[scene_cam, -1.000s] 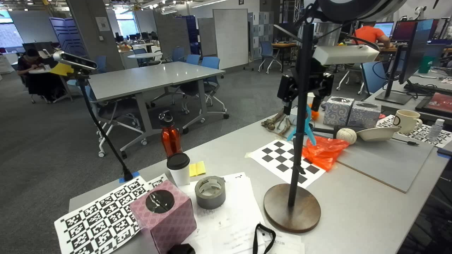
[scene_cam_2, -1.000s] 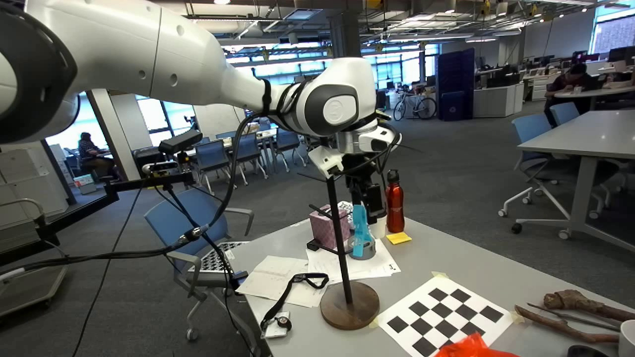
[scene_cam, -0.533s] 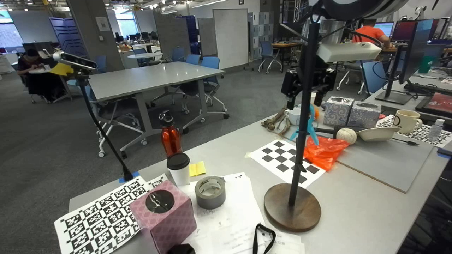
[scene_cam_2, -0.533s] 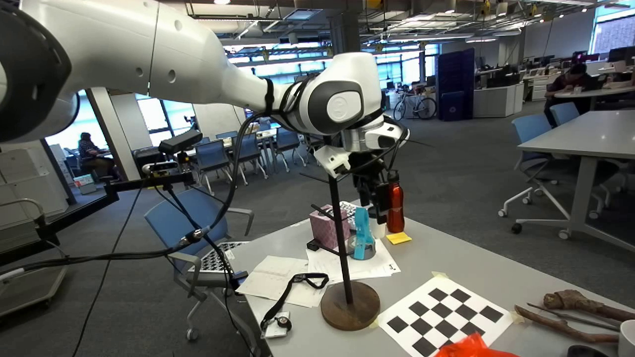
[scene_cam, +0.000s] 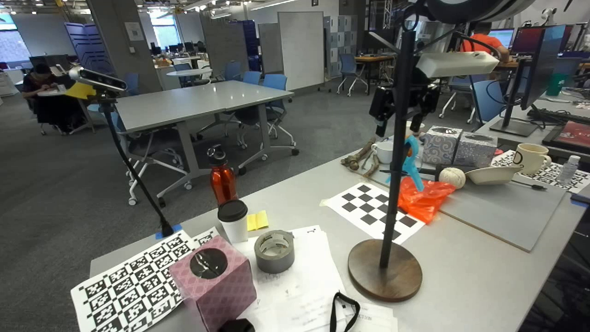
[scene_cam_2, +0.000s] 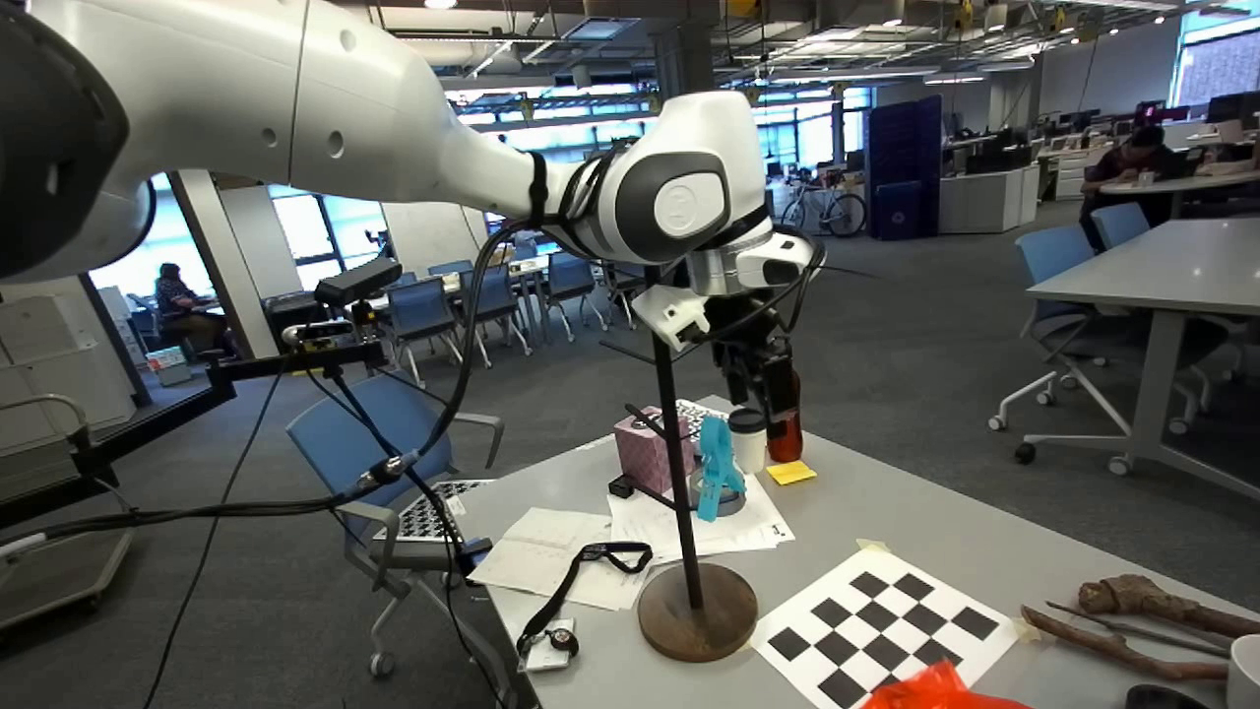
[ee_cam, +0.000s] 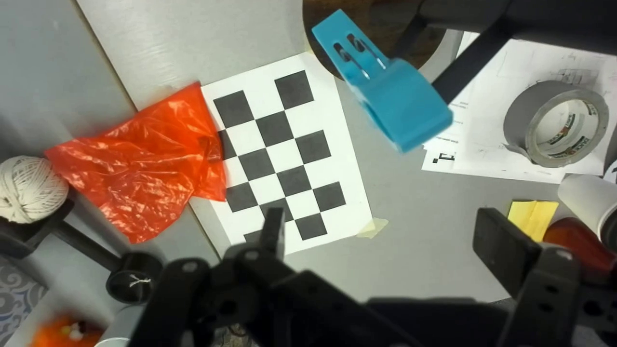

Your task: Hang the peg on the stand

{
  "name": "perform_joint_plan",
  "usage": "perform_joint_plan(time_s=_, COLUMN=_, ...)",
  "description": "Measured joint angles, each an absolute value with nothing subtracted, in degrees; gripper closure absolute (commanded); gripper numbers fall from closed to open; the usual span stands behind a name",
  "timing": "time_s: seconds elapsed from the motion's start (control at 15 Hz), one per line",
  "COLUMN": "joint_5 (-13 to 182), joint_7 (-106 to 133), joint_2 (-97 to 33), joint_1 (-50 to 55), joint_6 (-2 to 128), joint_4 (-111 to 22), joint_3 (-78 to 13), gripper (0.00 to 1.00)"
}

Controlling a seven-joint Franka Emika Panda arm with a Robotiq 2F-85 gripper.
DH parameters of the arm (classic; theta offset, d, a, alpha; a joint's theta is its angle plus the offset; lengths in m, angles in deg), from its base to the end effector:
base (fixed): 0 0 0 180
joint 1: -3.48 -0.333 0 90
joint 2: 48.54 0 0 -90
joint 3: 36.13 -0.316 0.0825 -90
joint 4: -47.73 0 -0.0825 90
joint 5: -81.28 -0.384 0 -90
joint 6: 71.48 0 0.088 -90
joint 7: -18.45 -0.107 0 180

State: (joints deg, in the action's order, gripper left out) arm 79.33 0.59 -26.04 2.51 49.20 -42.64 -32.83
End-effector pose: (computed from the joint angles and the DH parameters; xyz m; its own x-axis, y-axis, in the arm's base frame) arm 0.6844 -0.0212 0.4265 0.9265 -0.3542 0.1271 -0.3505 -0.9352 -0.0508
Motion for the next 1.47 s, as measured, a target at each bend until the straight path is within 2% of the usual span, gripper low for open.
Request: perform_joint_plan(time_s=1.47, joint_5=79.7, joint_7=12.3, joint_2=-24.6, joint_1=4.3, joint_6=55.8, joint_4=-42.7, joint_3=-32.6, gripper=0.0)
